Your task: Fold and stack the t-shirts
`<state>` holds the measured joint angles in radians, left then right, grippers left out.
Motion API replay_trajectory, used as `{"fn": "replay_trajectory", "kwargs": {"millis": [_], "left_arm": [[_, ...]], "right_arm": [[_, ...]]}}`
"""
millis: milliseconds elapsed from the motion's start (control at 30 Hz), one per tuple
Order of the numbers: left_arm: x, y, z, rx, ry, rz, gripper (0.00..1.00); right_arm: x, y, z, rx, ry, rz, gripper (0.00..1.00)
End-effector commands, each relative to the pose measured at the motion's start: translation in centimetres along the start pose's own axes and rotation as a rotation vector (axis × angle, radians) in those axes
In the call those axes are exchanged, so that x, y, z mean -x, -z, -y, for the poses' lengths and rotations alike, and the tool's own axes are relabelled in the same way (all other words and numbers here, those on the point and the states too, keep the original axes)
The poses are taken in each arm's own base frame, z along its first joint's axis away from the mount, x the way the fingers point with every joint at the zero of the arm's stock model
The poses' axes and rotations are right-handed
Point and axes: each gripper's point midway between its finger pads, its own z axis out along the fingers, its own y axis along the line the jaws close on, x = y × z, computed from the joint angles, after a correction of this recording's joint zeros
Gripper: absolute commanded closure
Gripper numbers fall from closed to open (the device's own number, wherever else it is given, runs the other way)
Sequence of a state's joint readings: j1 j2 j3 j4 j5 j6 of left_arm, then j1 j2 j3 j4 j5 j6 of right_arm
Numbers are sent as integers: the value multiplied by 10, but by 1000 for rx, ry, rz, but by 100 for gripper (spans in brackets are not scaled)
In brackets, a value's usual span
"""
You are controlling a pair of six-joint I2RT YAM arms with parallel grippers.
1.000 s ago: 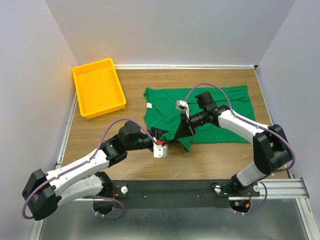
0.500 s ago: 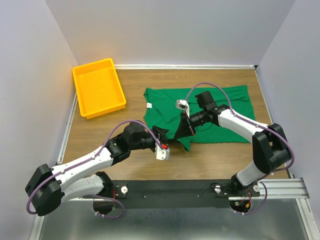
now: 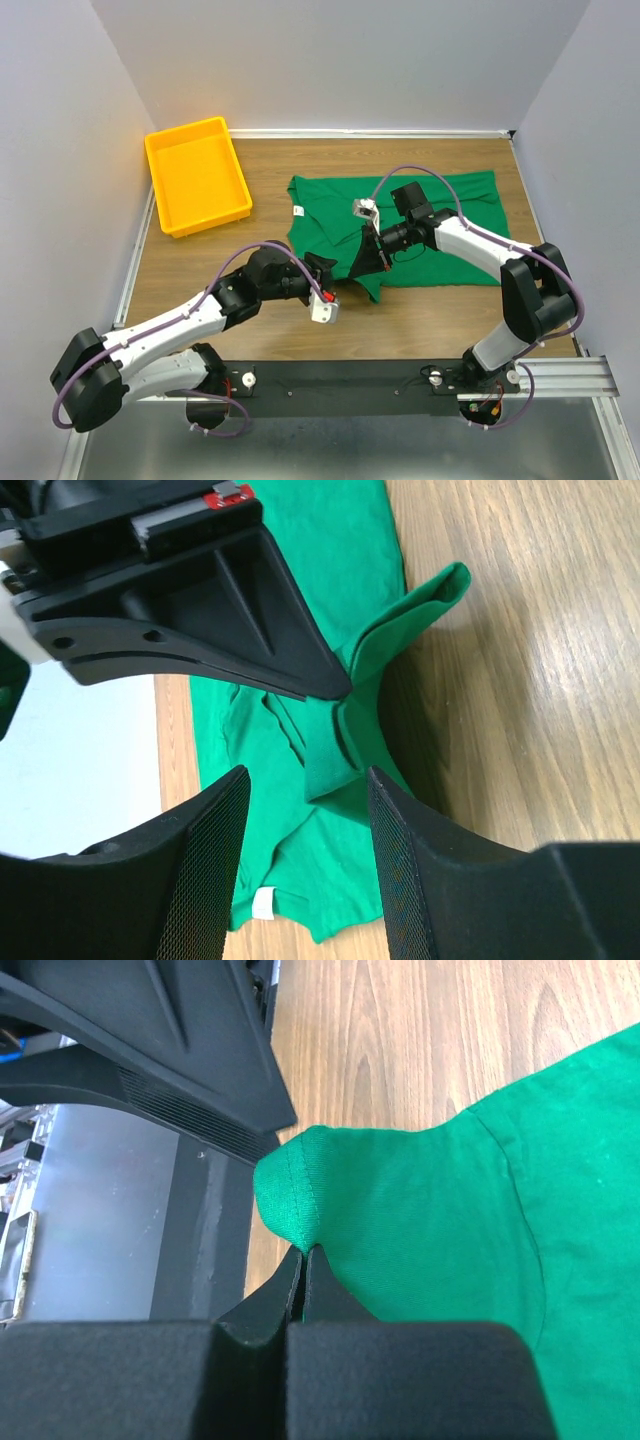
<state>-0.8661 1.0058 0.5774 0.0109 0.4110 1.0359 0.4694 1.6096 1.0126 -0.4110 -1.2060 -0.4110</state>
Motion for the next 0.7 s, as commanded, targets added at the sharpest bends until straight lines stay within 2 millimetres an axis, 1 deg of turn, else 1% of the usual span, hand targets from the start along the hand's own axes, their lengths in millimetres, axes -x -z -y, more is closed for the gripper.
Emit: {"fn": "replay_trajectory", "kwargs": {"millis": [0, 100, 200, 233, 267, 433, 467, 633, 667], "left_arm": [[2, -6, -6, -15, -45, 1, 41], [-3, -10, -4, -26, -44, -16, 42], [-8, -10, -16, 30, -60, -43, 46], [-7, -11, -17, 33, -61, -42, 47], [-8, -10, -20, 41, -64, -48, 50], [-7, -11, -25, 52, -77, -46, 59], [-6, -11, -25, 53, -75, -42, 63], [0, -13, -22, 41, -52, -10, 71], [0, -13, -22, 40, -50, -7, 74]], "right_arm": [[10, 1, -7, 43, -9, 22, 99], [10, 1, -8, 48, -12, 24, 99], [9, 2, -10, 50, -18, 24, 100], [9, 2, -10, 53, -16, 25, 99], [8, 2, -10, 52, -20, 24, 99], [8, 1, -9, 54, -29, 23, 100], [7, 1, -9, 54, -32, 22, 99], [6, 0, -8, 52, -46, 19, 100], [5, 0, -8, 51, -46, 18, 99]]}}
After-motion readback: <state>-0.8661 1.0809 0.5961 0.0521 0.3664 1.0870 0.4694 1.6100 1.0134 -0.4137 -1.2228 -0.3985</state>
